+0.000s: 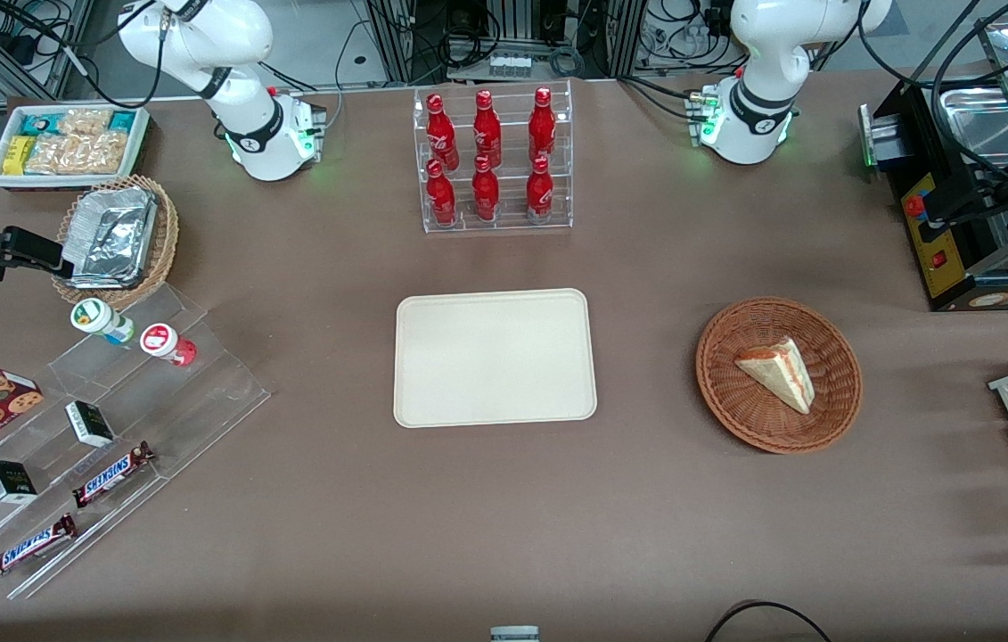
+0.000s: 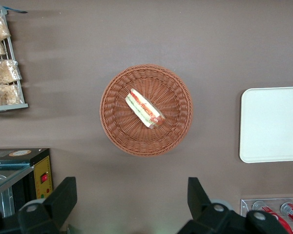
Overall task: Place green gum on tray
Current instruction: 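Move the right gripper down to the green-labelled gum jar on the rack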
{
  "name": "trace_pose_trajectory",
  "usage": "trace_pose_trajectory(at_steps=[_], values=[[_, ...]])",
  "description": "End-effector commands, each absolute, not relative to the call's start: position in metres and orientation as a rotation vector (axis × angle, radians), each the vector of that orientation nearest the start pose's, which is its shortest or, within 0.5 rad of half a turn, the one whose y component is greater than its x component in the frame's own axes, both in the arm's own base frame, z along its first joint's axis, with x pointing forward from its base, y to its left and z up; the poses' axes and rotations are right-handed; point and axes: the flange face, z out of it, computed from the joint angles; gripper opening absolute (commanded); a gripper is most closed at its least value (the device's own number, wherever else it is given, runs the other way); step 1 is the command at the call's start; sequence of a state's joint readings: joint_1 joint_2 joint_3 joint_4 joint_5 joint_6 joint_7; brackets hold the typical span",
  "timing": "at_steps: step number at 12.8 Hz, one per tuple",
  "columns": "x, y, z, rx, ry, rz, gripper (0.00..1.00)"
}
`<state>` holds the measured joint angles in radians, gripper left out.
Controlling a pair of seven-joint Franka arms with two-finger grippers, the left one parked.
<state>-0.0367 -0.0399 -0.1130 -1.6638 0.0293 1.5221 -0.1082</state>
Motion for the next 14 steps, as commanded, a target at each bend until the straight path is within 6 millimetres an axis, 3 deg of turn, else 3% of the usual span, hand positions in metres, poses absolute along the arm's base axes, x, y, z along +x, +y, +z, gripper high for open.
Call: trace_pose_trajectory(at_steps=[1, 3, 5, 6, 10, 12, 14], values=[[0.529, -0.081, 0.6, -3.096, 0.075, 0.186, 1.0], [0.534, -0.087, 0.581, -3.09, 0.083, 0.233, 1.0], [0.538, -0.09, 0.544, -3.077, -0.018, 0.284, 1.0], [0.535, -0.104, 0.521, -3.075, -0.056, 0.255, 1.0], [0.506, -0.155, 0.461, -3.038, -0.589, 0.031, 1.0], [0.485, -0.163, 0.44, -3.026, -0.74, -0.082, 1.0], [0.47, -0.163, 0.427, -3.021, -0.759, -0.105, 1.0]])
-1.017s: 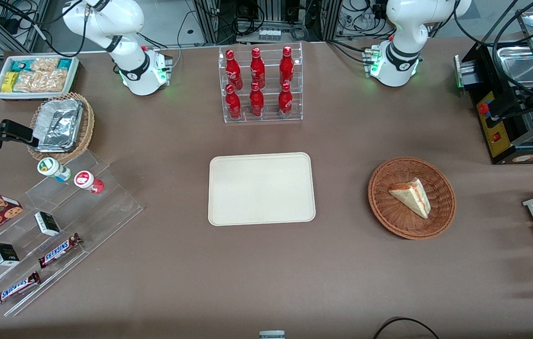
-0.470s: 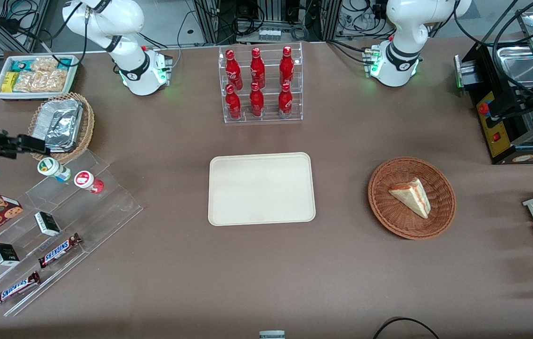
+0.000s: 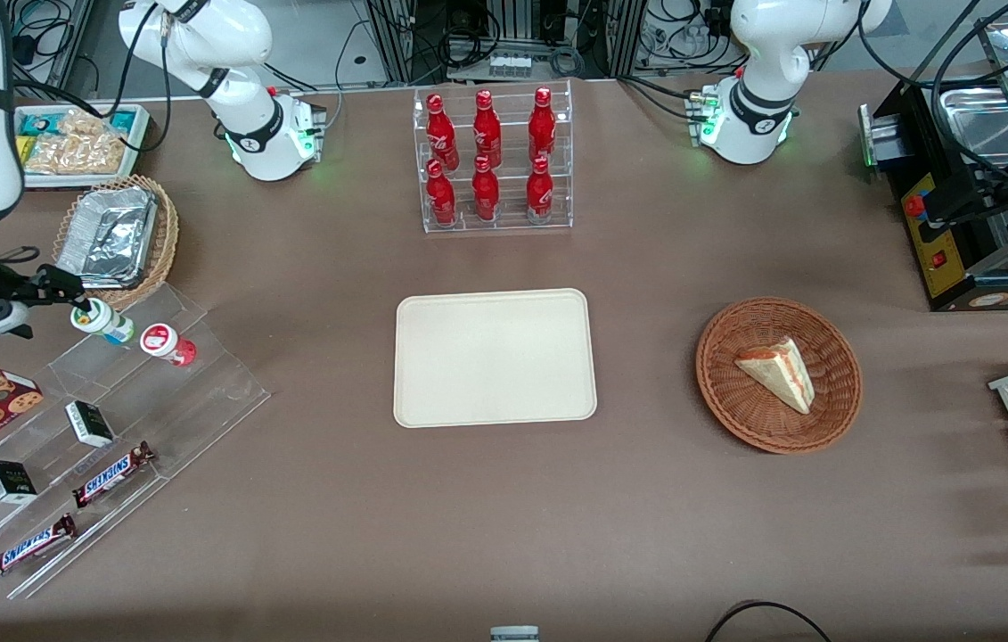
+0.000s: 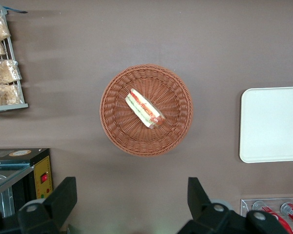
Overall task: Place green gum on tray
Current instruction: 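Move the right gripper down to the green-labelled gum jar on the rack, then close the right gripper on the green-labelled gum jar and lift it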
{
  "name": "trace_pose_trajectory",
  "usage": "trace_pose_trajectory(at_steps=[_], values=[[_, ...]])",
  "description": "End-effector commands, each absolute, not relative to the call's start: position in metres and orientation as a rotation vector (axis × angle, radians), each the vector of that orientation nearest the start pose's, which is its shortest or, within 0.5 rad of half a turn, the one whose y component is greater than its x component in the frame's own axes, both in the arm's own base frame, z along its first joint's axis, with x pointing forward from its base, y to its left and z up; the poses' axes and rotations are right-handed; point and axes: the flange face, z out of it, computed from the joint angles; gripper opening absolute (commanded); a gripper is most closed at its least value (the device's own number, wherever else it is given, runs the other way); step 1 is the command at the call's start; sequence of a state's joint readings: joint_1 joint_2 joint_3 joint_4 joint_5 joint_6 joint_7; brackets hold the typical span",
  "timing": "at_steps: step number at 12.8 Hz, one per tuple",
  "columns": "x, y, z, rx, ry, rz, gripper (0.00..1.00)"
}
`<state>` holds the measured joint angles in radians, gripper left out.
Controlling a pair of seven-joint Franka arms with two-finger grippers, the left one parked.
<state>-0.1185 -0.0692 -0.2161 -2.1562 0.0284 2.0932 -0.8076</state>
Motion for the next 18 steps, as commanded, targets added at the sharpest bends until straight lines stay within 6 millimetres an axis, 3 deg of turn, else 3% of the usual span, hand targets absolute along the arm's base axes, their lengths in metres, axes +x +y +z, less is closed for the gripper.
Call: trace_pose_trajectory(at_steps=[1, 6, 10, 18], values=[[0.468, -0.162, 0.423, -3.02, -0.759, -0.105, 1.0], [0.466, -0.158, 0.403, -3.026, -0.885, -0.187, 1.0], [0.466, -0.159, 0.39, -3.032, -0.89, -0.19, 1.0], [0.467, -0.163, 0.384, -3.037, -0.892, -0.177, 1.0]])
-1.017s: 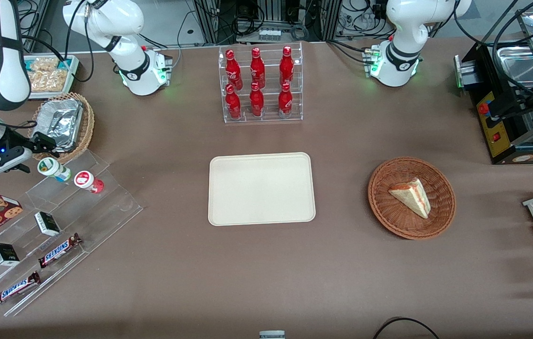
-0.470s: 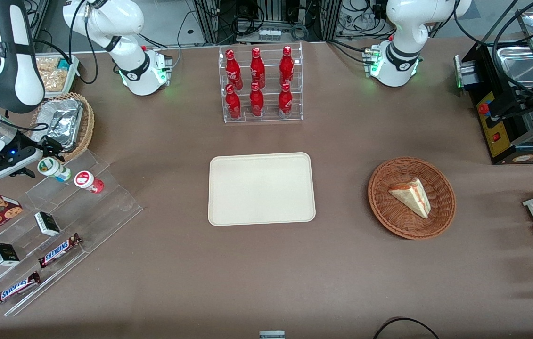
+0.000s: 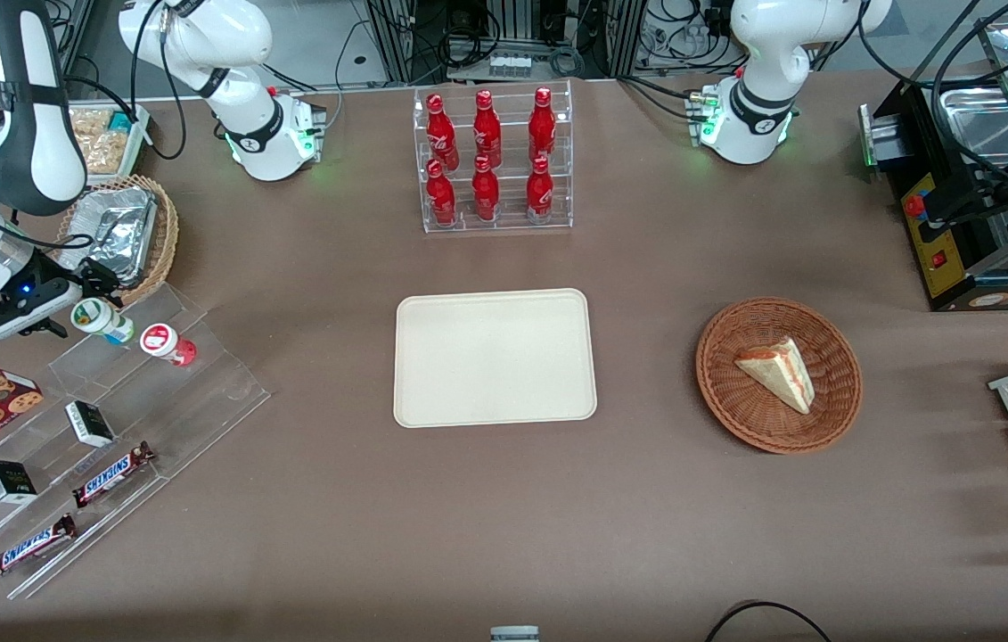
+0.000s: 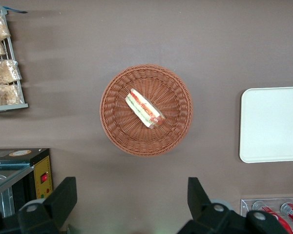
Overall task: Place green gum on tray
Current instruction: 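Close the right gripper on the green-labelled gum jar and lift it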
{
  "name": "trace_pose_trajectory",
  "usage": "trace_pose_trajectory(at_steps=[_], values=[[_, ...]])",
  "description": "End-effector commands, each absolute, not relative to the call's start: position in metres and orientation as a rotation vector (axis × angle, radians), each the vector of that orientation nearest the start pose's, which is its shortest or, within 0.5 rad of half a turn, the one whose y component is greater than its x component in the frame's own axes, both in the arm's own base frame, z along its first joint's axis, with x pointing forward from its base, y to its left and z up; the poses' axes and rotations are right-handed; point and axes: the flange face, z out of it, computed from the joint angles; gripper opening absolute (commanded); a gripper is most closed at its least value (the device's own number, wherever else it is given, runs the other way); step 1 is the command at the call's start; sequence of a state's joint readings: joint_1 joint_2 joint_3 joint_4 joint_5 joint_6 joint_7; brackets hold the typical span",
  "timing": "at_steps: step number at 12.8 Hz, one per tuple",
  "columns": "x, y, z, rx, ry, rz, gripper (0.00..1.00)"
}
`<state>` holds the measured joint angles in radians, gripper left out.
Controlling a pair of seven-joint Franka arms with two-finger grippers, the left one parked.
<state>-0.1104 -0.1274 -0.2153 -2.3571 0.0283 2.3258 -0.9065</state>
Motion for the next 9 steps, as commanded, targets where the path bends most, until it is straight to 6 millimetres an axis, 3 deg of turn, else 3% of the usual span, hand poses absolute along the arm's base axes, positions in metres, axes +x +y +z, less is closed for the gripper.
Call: trace_pose_trajectory(at_steps=[1, 9], values=[[0.4673, -0.1619, 0.3834, -3.036, -0.897, -0.174, 1.0], [0.4638, -0.1694, 0.3815, -3.034, -0.896, -0.163, 1.0]])
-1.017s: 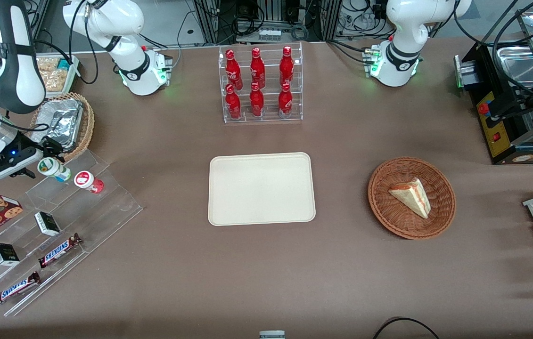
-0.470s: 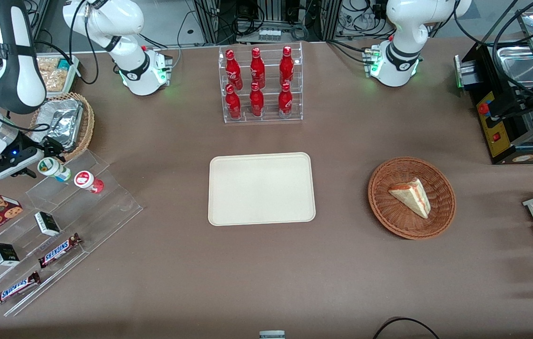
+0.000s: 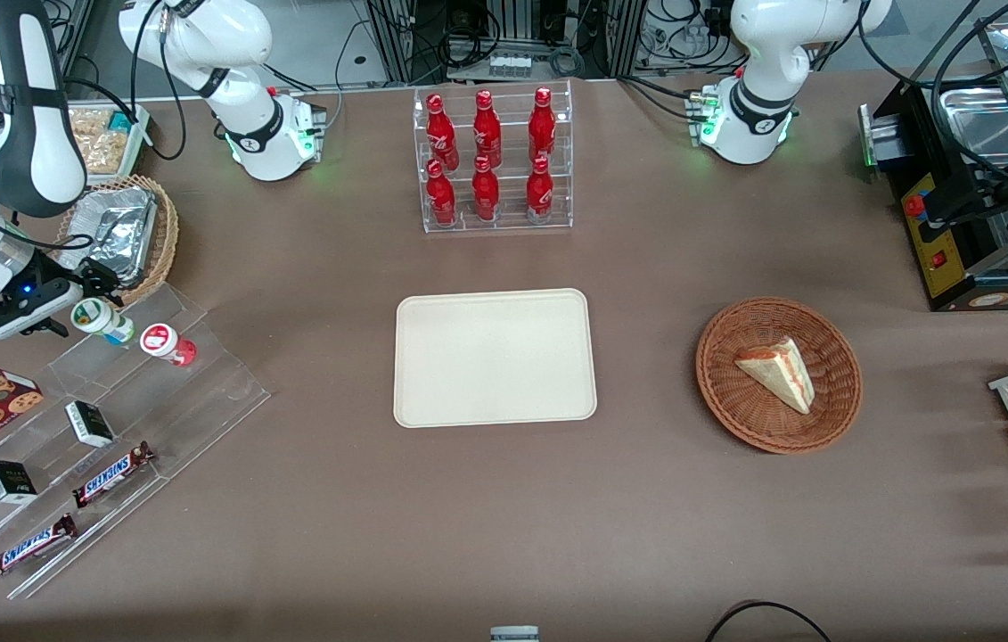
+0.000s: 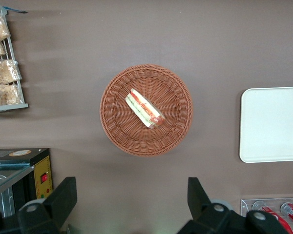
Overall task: Place green gum on tray
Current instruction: 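Close the right gripper on the green-labelled gum jar and lift it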
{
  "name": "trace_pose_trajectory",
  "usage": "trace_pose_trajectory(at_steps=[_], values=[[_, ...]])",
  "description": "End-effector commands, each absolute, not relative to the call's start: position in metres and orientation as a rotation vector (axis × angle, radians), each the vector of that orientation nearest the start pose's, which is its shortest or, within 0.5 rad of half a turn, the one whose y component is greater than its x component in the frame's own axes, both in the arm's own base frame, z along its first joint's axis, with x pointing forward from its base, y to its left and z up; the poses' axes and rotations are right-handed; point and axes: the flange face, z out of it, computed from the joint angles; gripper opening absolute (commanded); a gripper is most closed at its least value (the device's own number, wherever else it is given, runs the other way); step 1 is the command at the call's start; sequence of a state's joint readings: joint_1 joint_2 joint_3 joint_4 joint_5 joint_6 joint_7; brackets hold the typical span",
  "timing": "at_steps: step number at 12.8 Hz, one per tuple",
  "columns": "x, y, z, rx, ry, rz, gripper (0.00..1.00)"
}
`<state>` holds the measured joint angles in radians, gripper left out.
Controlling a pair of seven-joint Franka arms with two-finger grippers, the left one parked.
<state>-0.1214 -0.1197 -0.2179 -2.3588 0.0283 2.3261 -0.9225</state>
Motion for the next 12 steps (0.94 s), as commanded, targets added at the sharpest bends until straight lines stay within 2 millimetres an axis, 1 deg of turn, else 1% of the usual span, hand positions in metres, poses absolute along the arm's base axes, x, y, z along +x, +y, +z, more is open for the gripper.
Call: trace_pose_trajectory(at_steps=[1, 3, 4, 5, 6, 7, 8, 11, 12], values=[[0.4637, -0.1694, 0.3814, -3.032, -0.901, -0.161, 1.0], [0.4637, -0.1693, 0.3797, -3.03, -0.9, -0.155, 1.0], [0.4639, -0.1694, 0.3803, -3.03, -0.9, -0.155, 0.94], [0.4638, -0.1693, 0.3785, -3.027, -0.899, -0.147, 0.68], [0.4634, -0.1691, 0.3781, -3.025, -0.899, -0.141, 0.22], [0.4628, -0.1689, 0.3775, -3.022, -0.896, -0.133, 0.04], [0.4628, -0.1689, 0.3775, -3.023, -0.893, -0.133, 0.0], [0.466, -0.1669, 0.3795, -3.024, -0.881, -0.126, 0.0], [0.471, -0.1655, 0.3868, -3.022, -0.891, -0.13, 0.0]])
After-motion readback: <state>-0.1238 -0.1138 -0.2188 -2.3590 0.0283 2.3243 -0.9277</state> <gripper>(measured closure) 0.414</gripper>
